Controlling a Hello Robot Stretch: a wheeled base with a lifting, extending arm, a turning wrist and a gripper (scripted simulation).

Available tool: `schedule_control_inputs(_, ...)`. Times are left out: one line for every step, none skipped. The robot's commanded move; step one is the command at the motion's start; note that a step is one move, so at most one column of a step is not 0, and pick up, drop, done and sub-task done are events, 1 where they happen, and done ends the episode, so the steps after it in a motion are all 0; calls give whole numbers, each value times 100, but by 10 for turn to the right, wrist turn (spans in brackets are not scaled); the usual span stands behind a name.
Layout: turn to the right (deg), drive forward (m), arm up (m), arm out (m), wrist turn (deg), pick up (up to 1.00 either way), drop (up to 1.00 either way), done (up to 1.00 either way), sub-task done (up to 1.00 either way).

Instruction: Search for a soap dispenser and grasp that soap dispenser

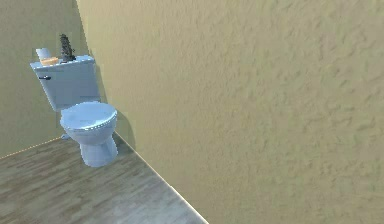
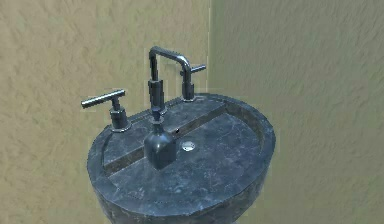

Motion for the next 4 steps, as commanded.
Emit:
schedule_control_inputs(0,0,38,0,0,0,0,0,0)
schedule_control_inputs(0,0,0,20,0,0,0,0,0)
schedule_control_inputs(0,0,0,0,450,0,0,0,0)
schedule_control_inputs(0,0,0,0,450,0,0,0,0)
